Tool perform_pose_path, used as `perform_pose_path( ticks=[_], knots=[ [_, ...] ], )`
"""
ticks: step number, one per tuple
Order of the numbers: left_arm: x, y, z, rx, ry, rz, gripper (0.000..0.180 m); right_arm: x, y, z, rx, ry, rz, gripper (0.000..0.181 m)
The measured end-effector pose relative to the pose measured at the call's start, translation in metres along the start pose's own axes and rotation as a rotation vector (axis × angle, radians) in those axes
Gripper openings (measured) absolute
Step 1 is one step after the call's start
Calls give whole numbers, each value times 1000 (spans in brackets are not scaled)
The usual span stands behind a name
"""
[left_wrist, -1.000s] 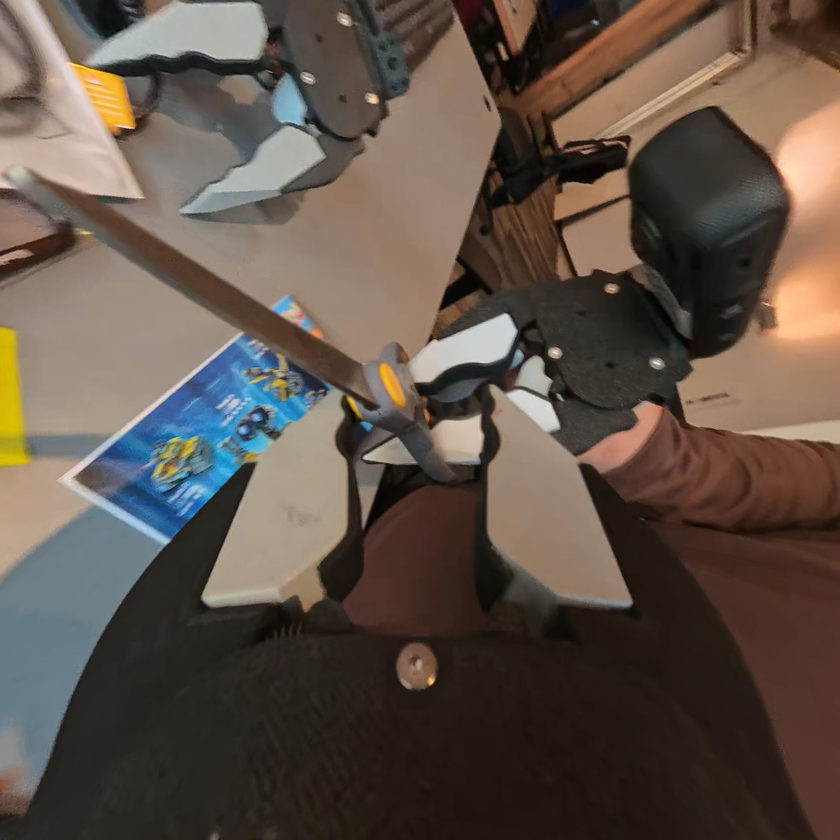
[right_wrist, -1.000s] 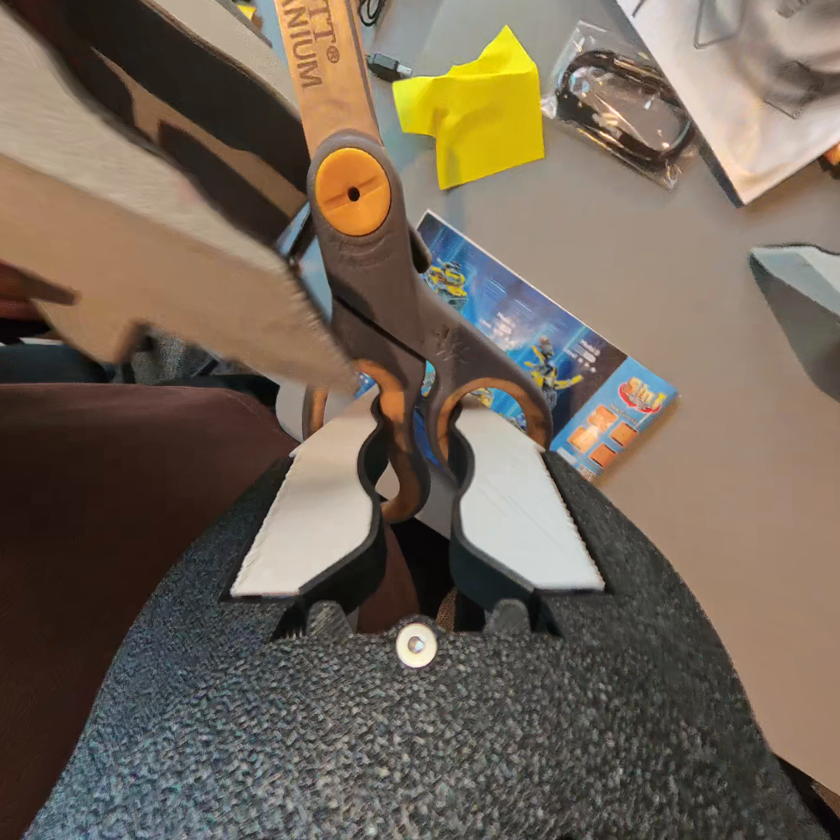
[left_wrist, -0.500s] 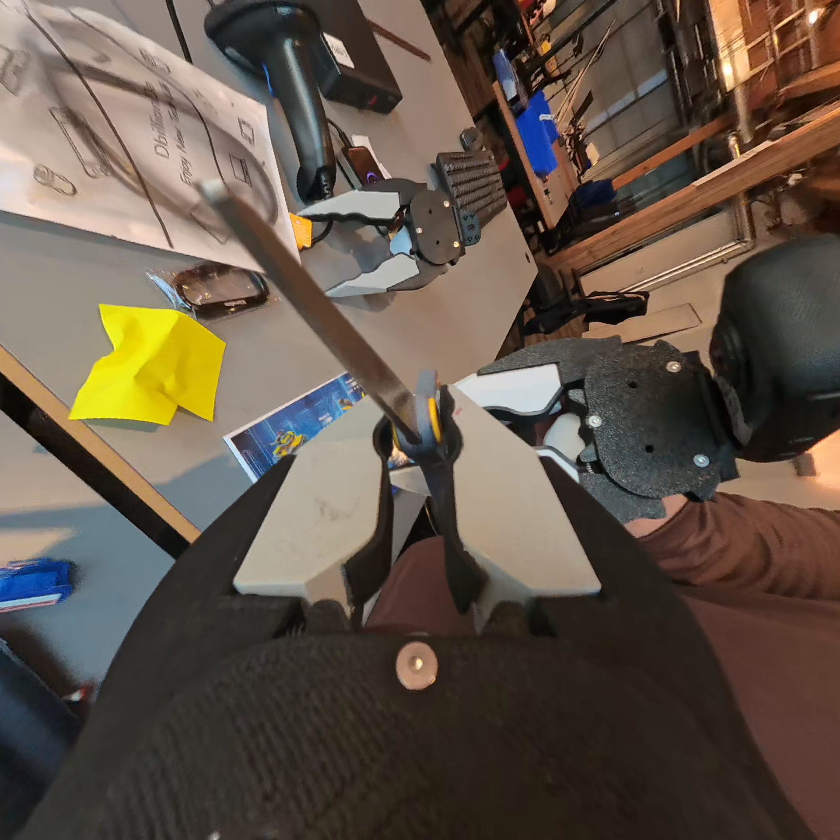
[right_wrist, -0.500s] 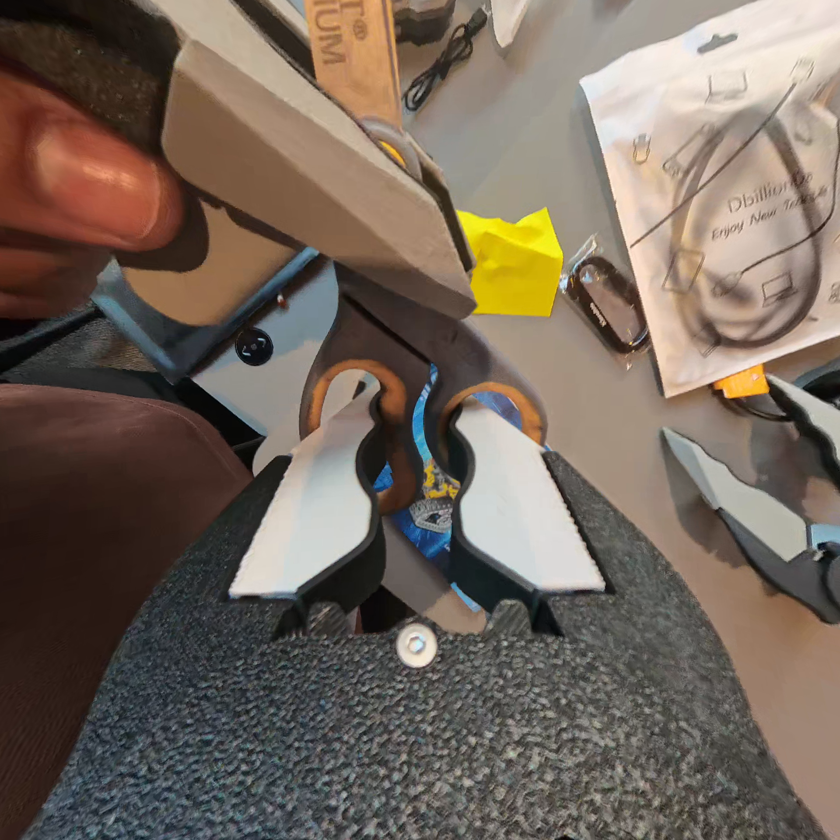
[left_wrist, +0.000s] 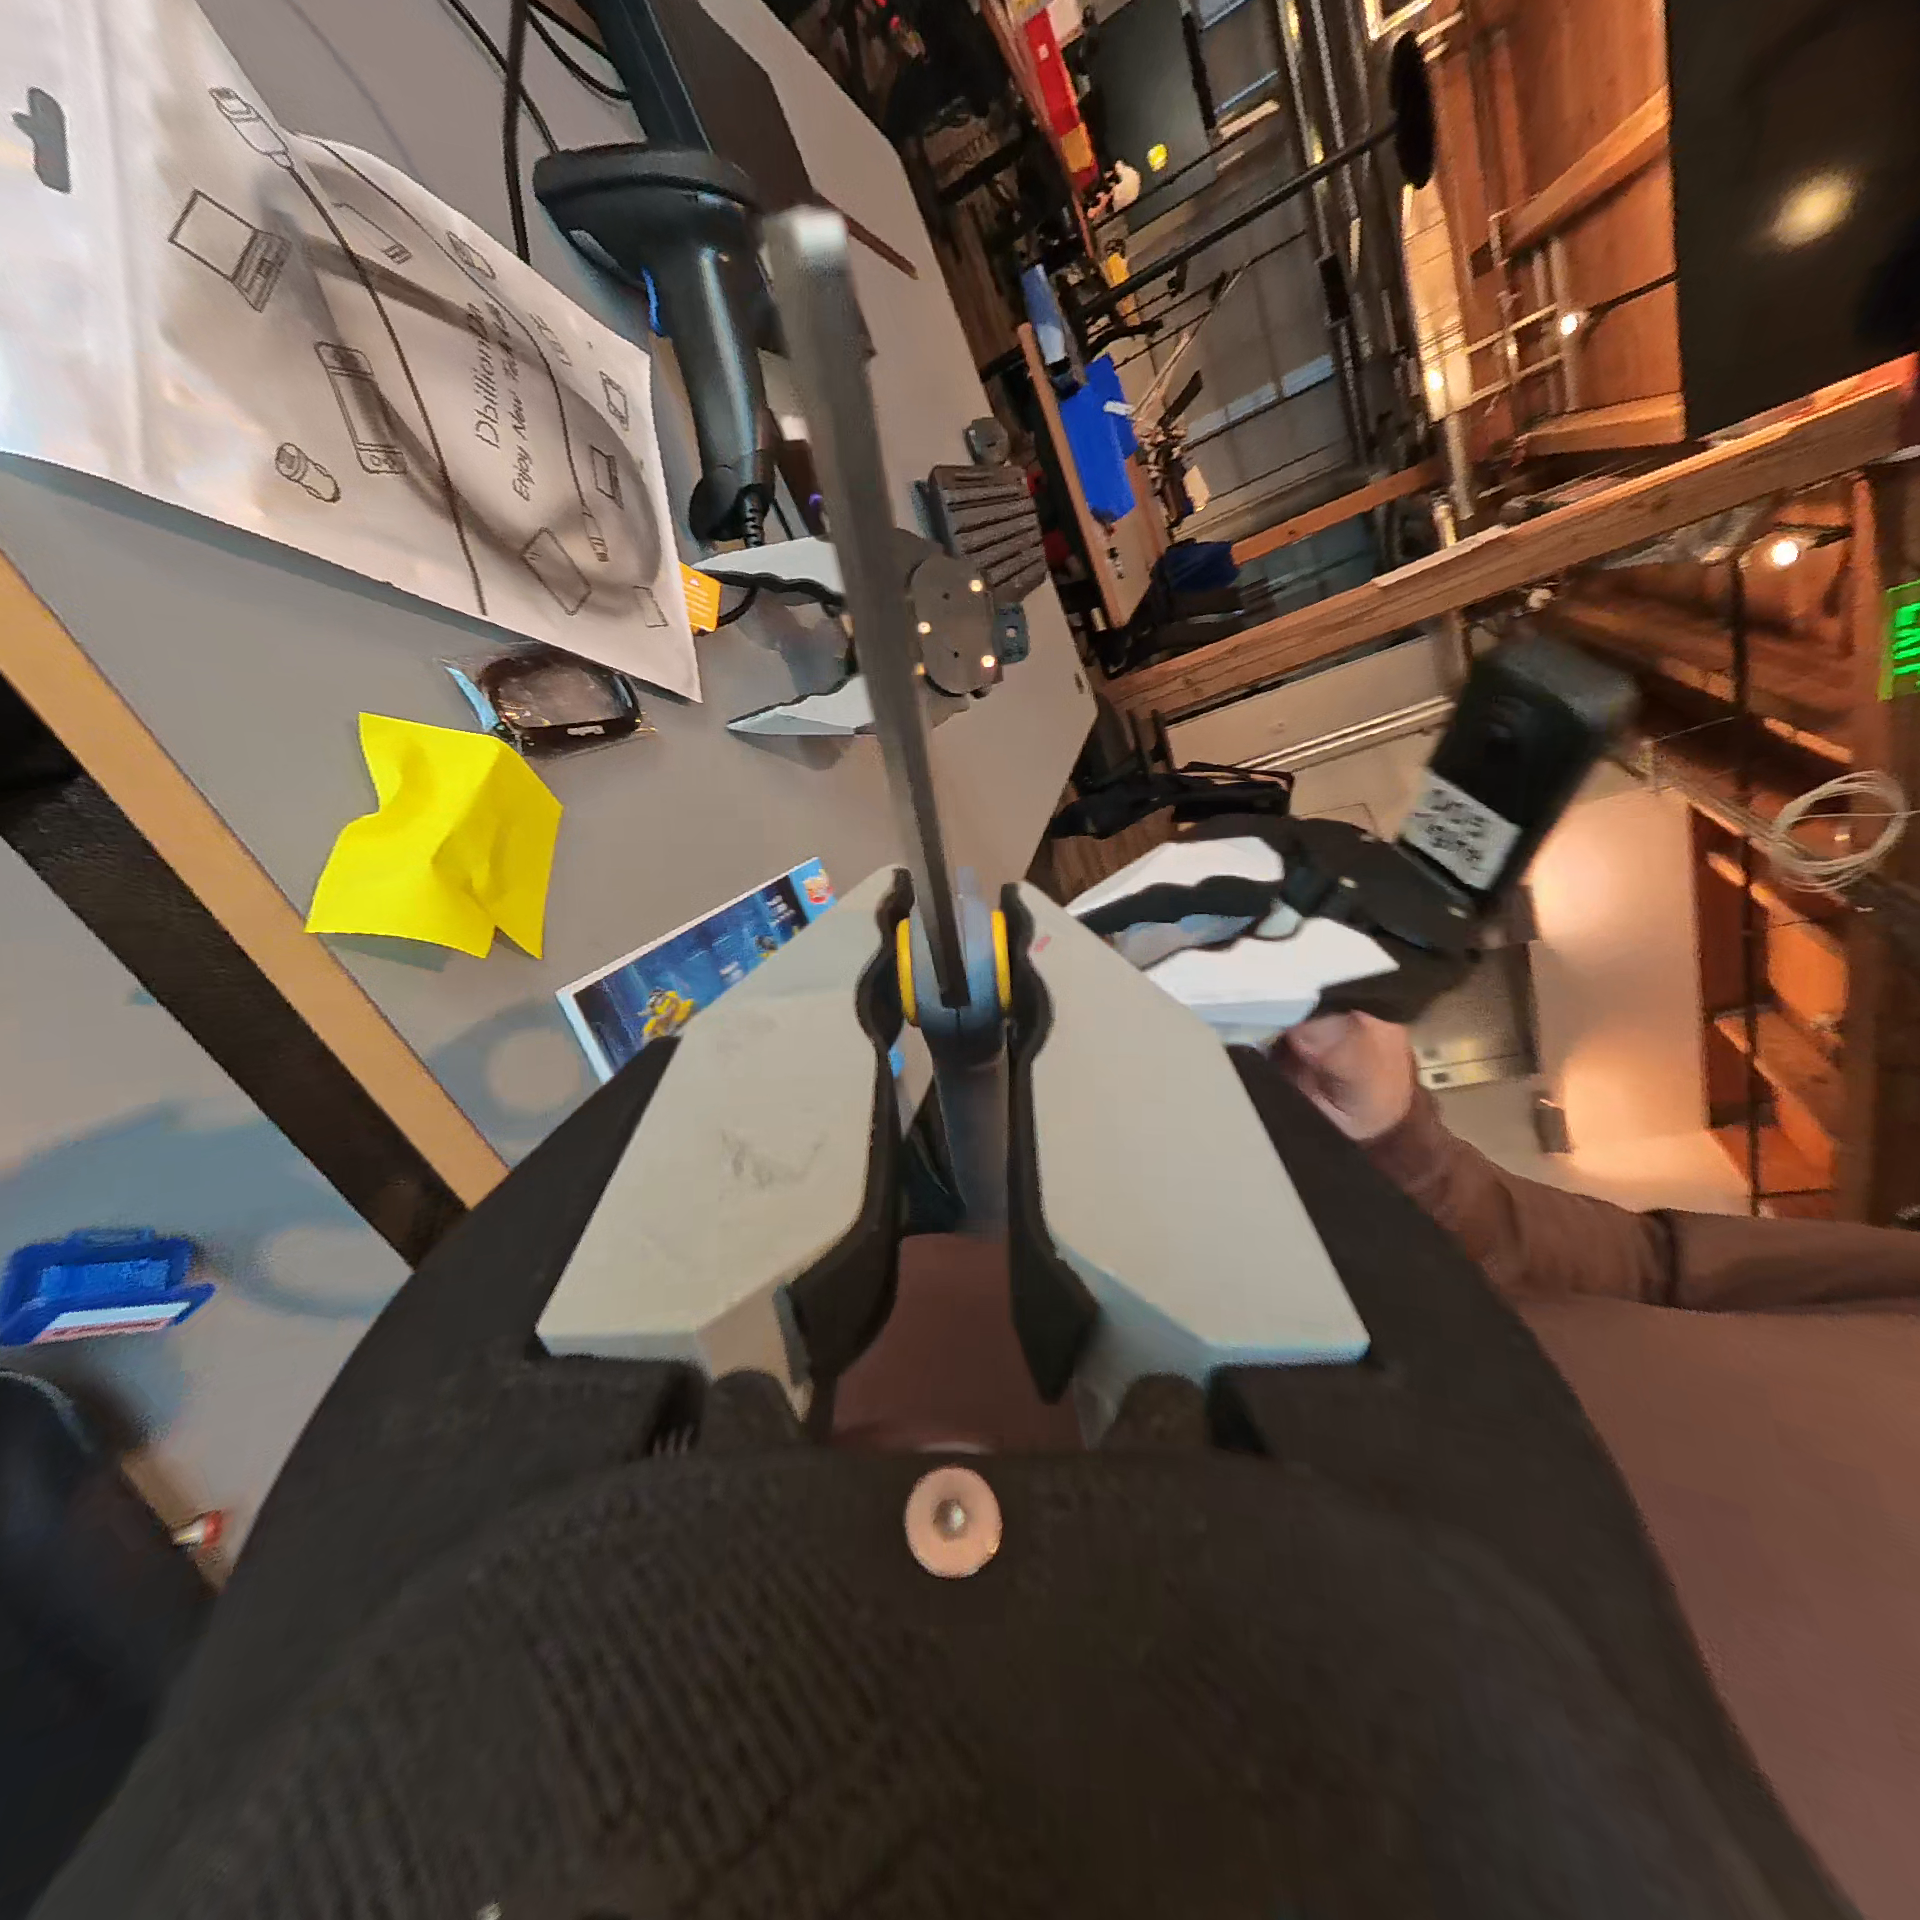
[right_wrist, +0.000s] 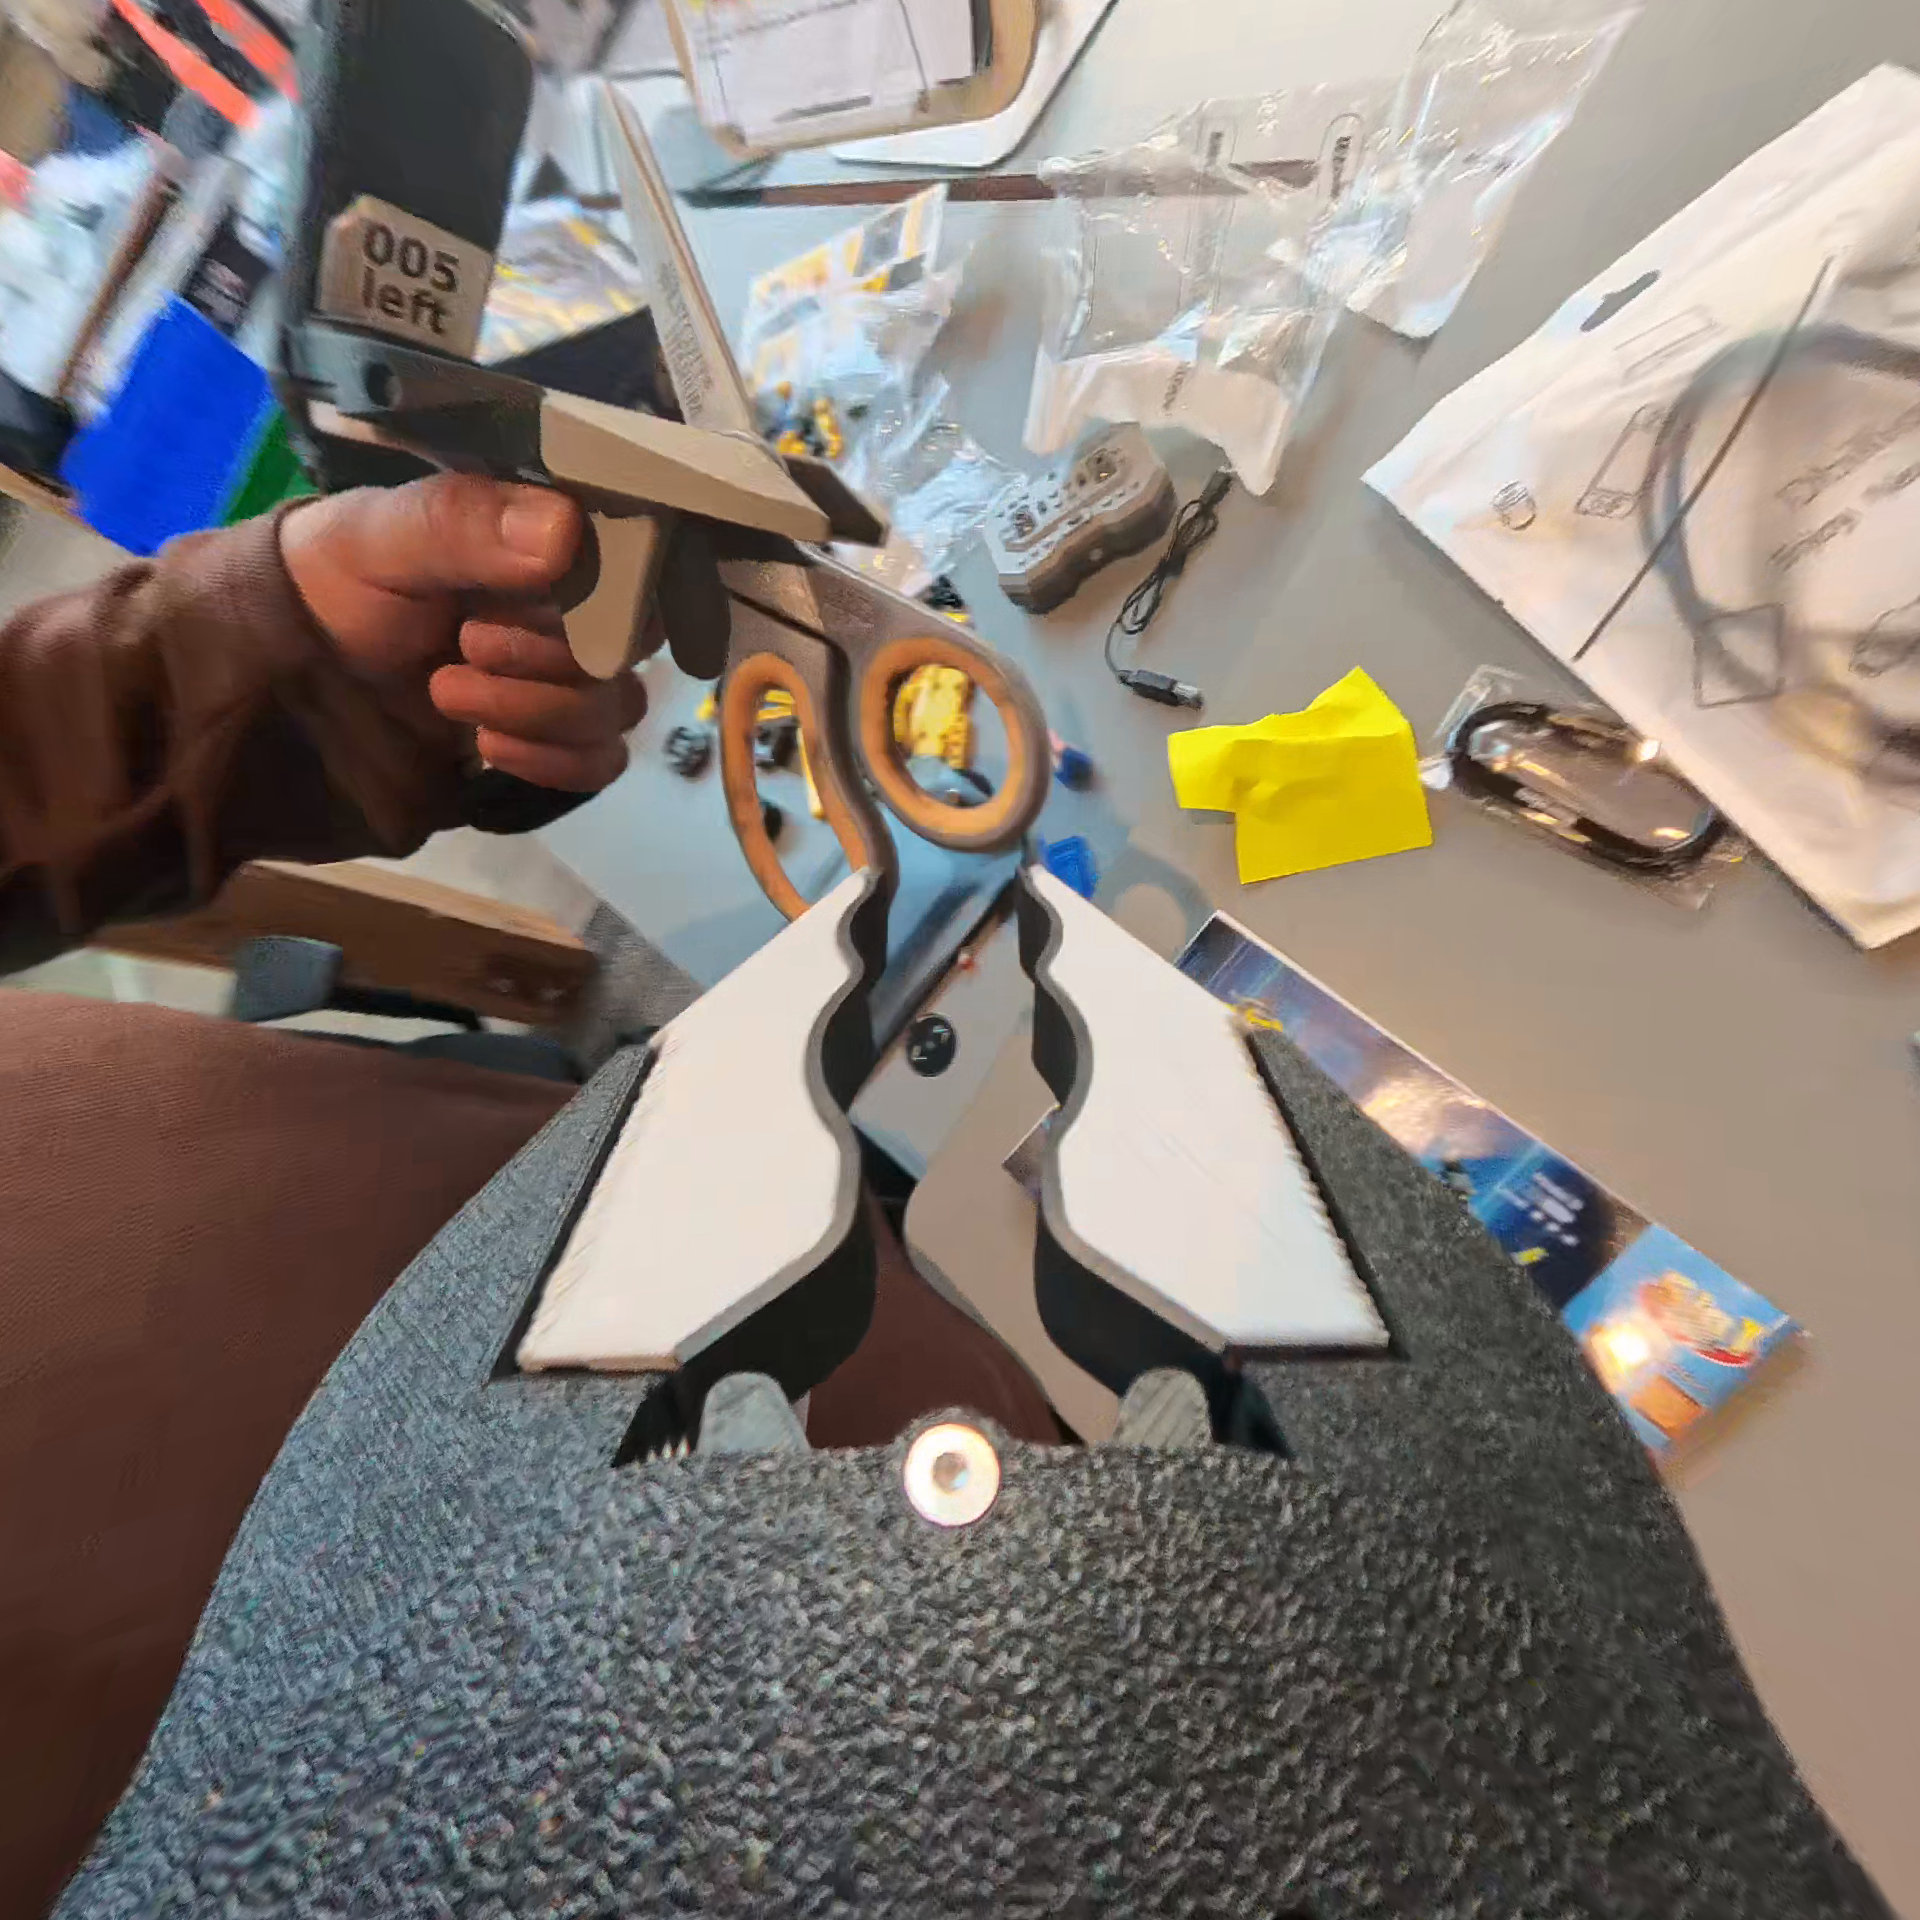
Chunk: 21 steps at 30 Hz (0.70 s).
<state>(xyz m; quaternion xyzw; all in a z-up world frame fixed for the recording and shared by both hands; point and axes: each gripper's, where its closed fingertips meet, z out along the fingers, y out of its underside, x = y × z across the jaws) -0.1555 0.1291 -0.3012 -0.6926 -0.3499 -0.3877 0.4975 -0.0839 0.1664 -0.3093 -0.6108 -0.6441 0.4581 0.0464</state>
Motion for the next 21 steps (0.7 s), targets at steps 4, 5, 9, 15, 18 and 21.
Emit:
perform_pose_path(
  ticks=[4, 5, 9, 15, 18, 21],
  knots=[
    [23, 3, 1, -92, 126, -10, 15, -15, -6, 6, 14, -275, 120, 38],
    [27, 3, 3, -111, 139, 2, 15, -25, -9, 9, 14, -364, 149, 40],
    [48, -4, 4, -161, 214, 36, 14, -42, -14, 16, 9, -529, 226, 8],
    [60, -12, -5, -209, 232, 71, 15, -50, -40, 4, 129, -631, 297, 7],
    [61, 2, -10, -273, 223, 110, 30, -47, -54, -1, 207, -656, 364, 7],
    [59, 22, -16, -313, 225, 123, 41, -46, -54, 1, 217, -658, 387, 7]
  ],
)
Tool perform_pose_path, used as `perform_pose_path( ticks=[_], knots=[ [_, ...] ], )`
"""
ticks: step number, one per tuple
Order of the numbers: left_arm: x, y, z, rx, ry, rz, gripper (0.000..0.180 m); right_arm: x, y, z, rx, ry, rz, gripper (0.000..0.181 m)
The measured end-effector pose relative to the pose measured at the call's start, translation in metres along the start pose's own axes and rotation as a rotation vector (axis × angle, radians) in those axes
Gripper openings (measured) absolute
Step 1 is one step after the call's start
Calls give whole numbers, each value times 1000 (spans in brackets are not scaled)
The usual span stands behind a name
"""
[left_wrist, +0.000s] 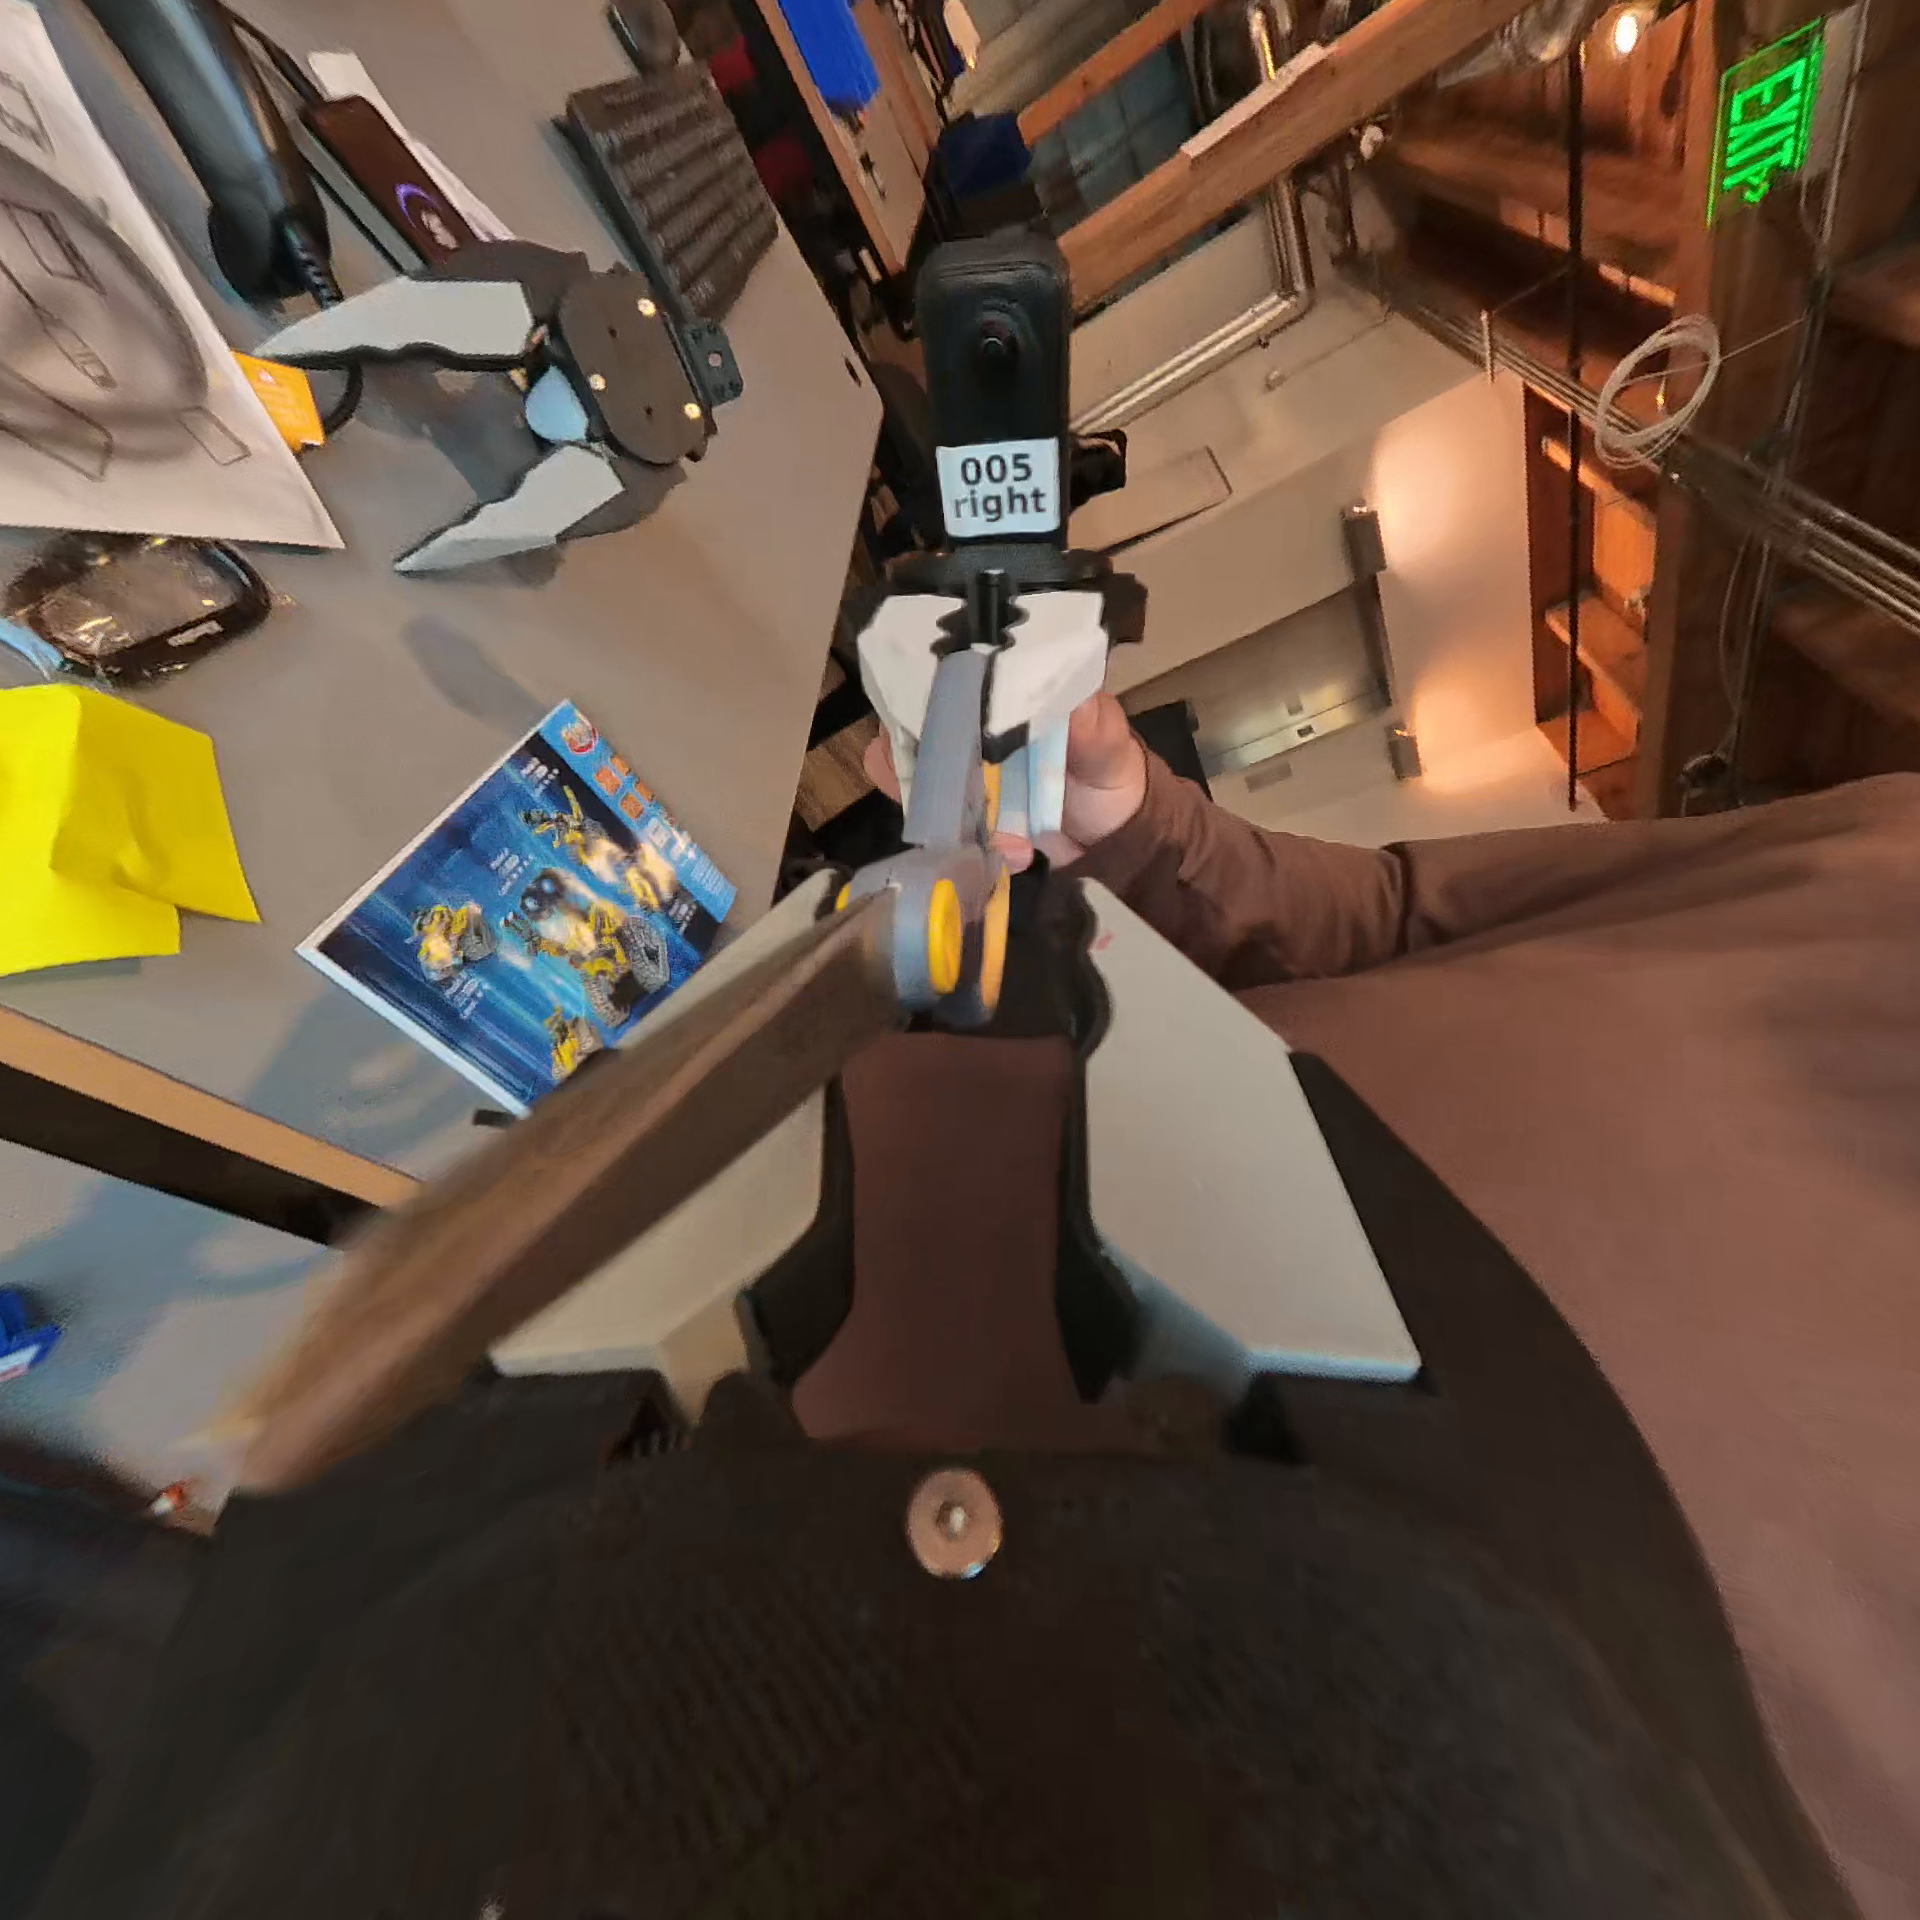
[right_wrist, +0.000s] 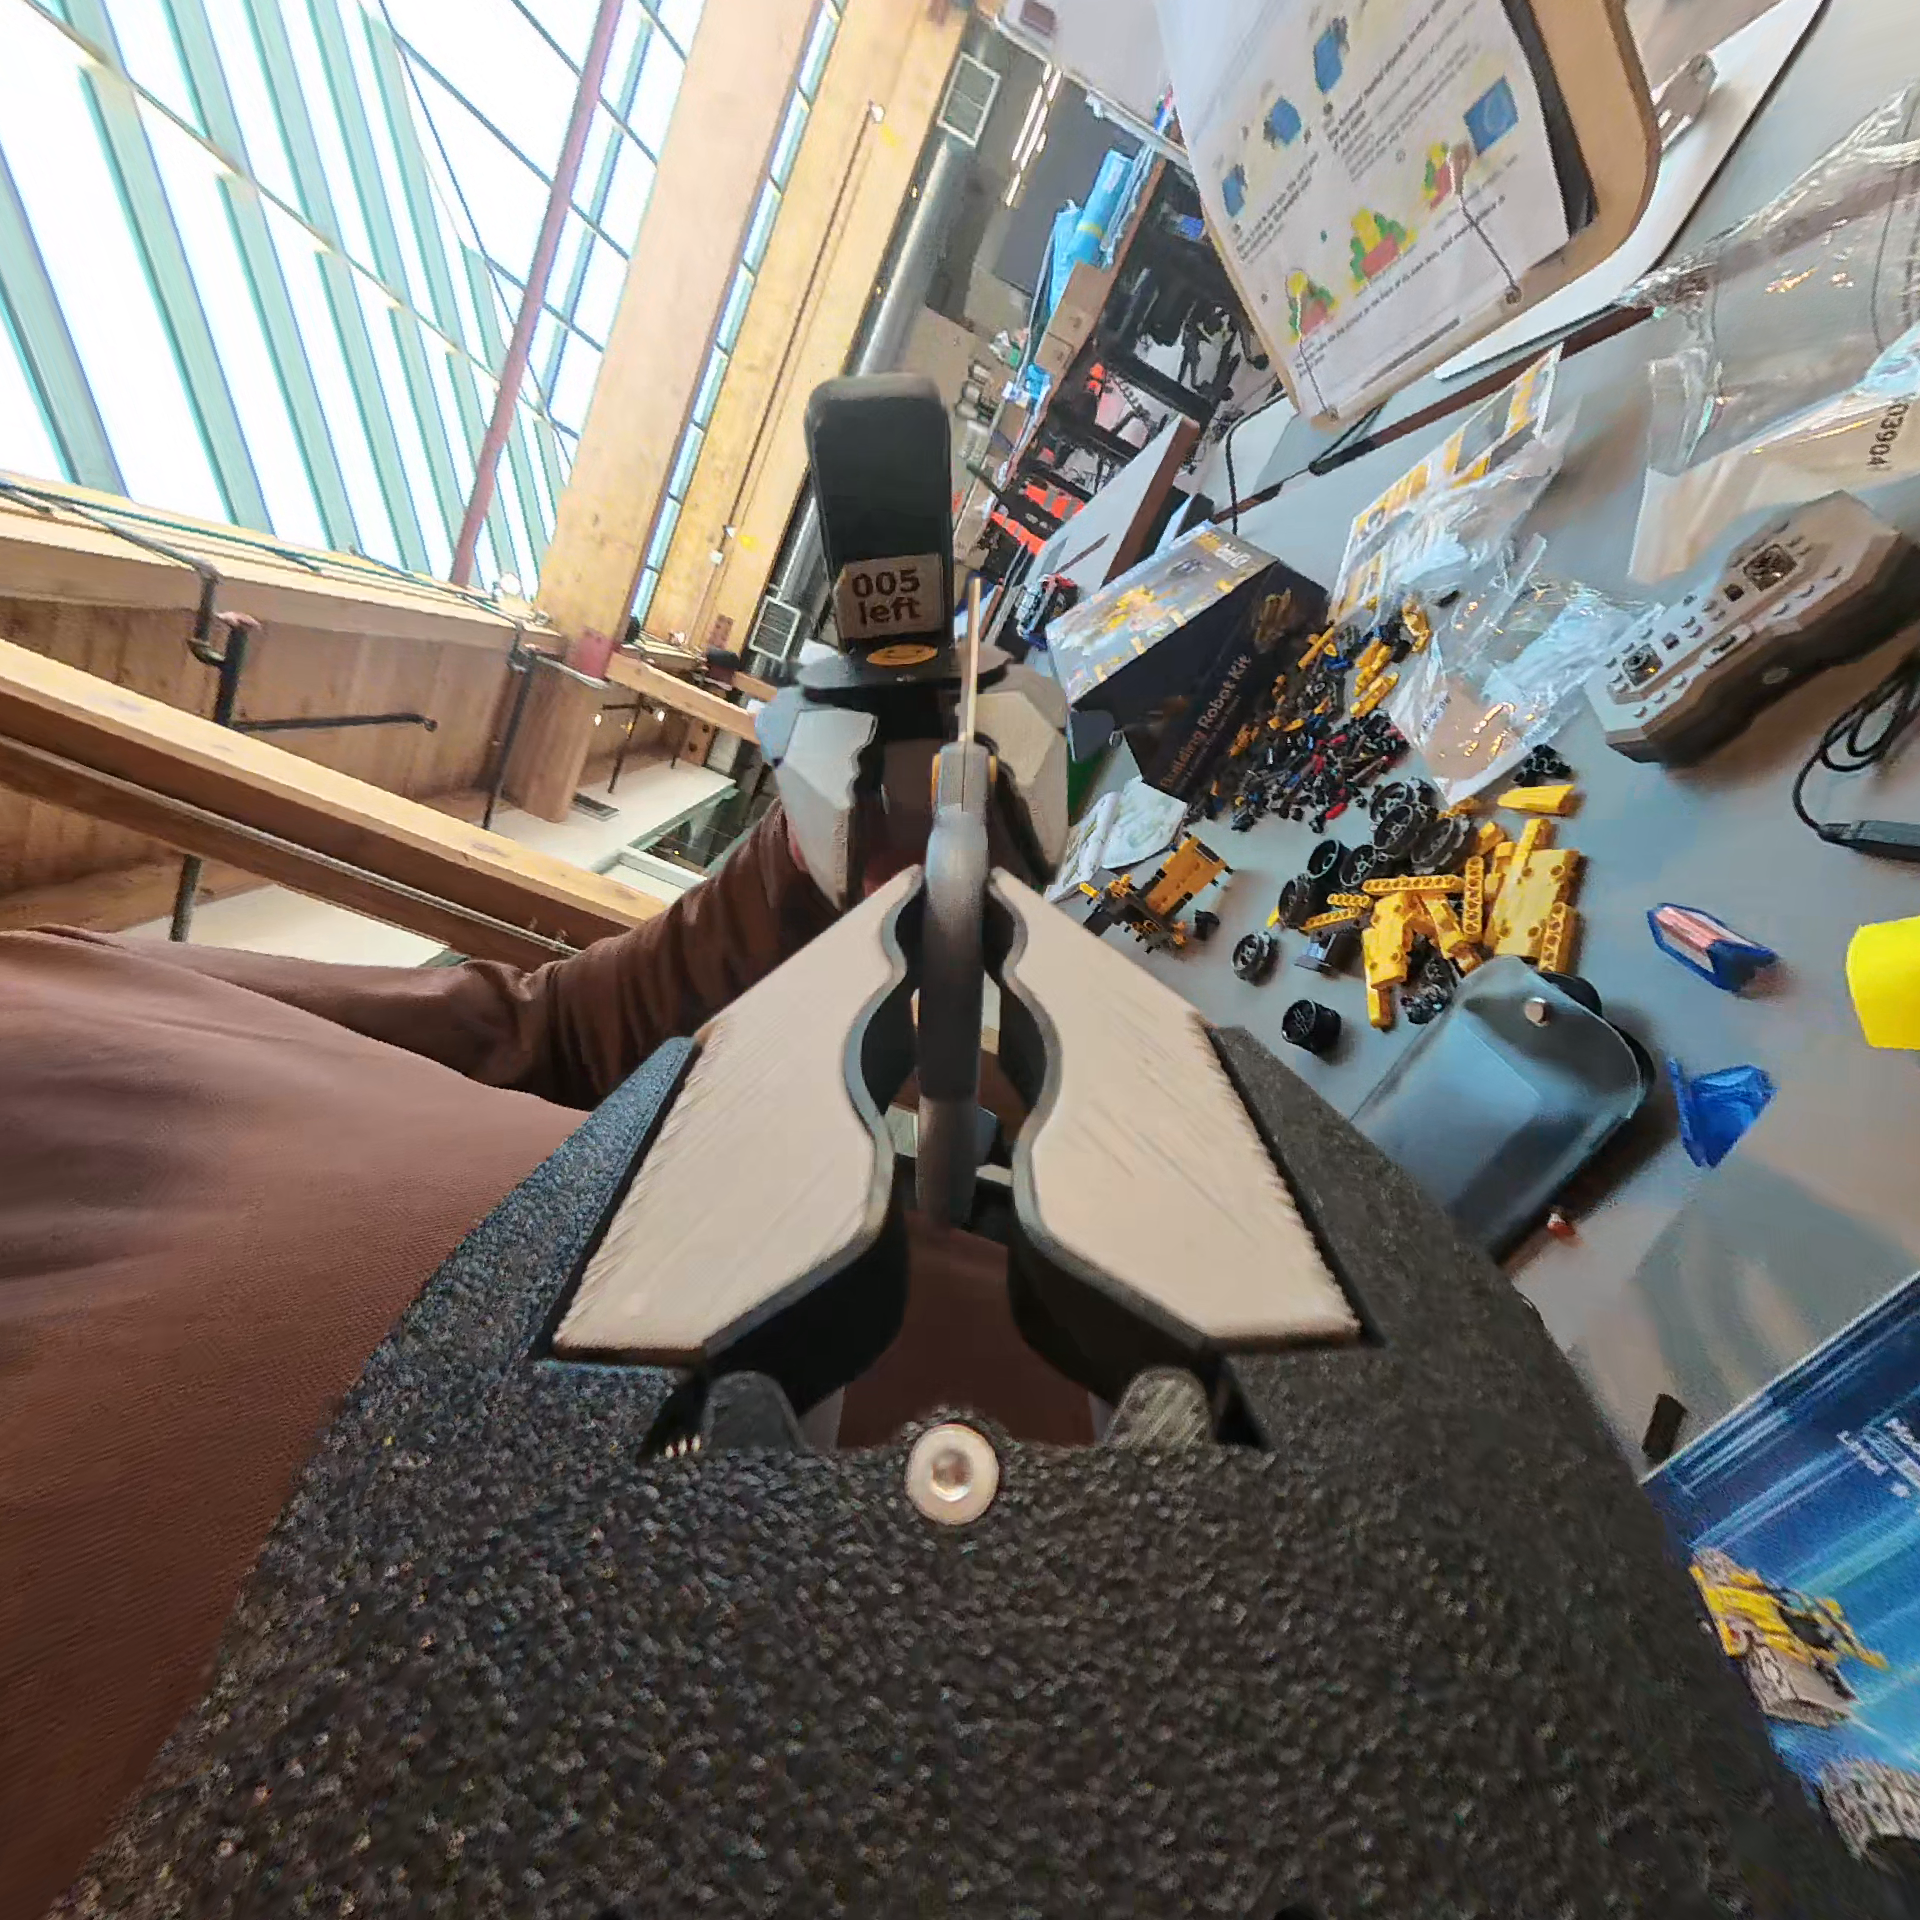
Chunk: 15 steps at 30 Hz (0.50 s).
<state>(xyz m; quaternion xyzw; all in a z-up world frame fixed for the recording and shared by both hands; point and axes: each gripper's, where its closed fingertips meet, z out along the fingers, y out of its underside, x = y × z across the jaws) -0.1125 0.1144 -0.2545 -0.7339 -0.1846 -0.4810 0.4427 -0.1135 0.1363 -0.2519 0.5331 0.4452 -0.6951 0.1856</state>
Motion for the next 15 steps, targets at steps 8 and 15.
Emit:
perform_pose_path(
  ticks=[8, 15],
  knots=[
    [-12, 41, 25, 78, -35, -69, 40, 5, -3, 12, 154, -71, 158, 7],
    [-12, 19, 18, 306, -101, -53, 13, 10, -13, 16, 210, 18, 91, 7]
  ],
)
